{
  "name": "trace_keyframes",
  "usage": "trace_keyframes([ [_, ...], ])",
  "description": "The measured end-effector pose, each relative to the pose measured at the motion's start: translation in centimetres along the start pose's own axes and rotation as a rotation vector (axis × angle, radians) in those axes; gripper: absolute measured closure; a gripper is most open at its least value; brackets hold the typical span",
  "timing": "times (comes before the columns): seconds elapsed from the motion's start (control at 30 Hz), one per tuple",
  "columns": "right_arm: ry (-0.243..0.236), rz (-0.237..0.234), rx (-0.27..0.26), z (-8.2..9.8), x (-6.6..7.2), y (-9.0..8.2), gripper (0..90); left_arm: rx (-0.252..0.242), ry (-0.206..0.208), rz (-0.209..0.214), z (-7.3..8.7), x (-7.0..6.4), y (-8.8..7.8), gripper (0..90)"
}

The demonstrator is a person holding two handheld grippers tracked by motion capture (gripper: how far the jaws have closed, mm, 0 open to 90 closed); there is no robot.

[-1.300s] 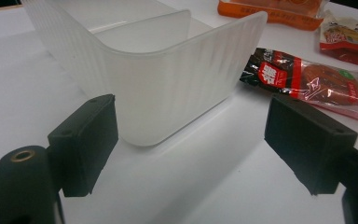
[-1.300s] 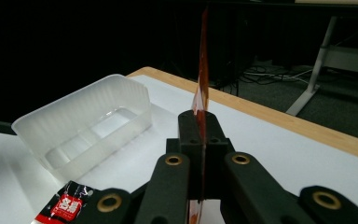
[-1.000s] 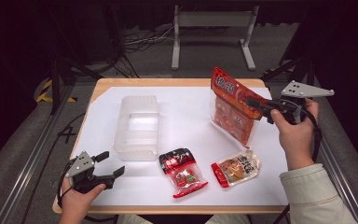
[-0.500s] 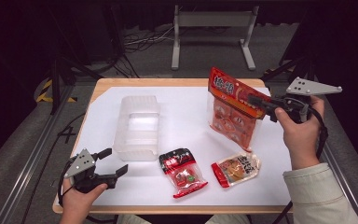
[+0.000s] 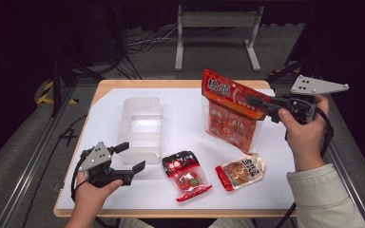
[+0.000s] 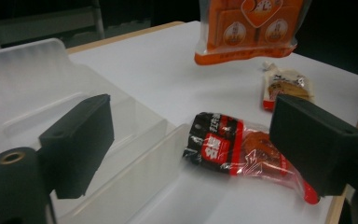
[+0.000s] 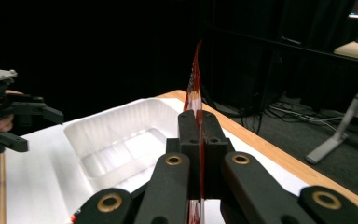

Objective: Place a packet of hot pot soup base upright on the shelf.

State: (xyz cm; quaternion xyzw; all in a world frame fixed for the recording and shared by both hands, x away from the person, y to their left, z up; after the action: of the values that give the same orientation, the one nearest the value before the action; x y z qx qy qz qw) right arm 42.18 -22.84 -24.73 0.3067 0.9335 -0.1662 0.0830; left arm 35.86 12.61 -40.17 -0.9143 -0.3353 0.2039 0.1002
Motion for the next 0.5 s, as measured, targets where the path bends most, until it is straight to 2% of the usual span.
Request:
trace_keyframes([
  [0.1, -0.004, -0.019, -0.013, -0.2, 0.5, 0.2, 90.0, 0.0, 0.019, 0.016, -0.5, -0.5, 0.7, 16.9],
  [0.3, -0.02, -0.054, -0.039, -1.0, 1.4, 0.5, 90.0, -0.01, 0.027, 0.049, -1.7, -1.2, 2.4, 15.9],
  [0.4, -0.029, -0.067, -0.051, -1.3, 1.7, 0.7, 90.0, -0.018, 0.03, 0.083, -2.3, -1.2, 3.4, 15.5],
  [0.5, -0.033, -0.076, -0.056, -1.4, 1.9, 0.9, 90.0, -0.03, 0.009, 0.121, -2.9, -1.1, 4.4, 14.4],
])
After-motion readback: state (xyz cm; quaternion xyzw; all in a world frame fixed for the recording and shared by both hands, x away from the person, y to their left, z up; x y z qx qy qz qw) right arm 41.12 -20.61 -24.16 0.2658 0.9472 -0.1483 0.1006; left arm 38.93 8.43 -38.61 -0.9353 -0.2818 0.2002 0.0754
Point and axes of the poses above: each handheld gripper's, and its own axes: y roughly forward along the jaws, z roughly out of its underside, x roughly to its left, the point moved 8 cm from there along y, roughly forward along the jaws, and after that the axes turned 13 degrees about -y, right-handed, at the moved point
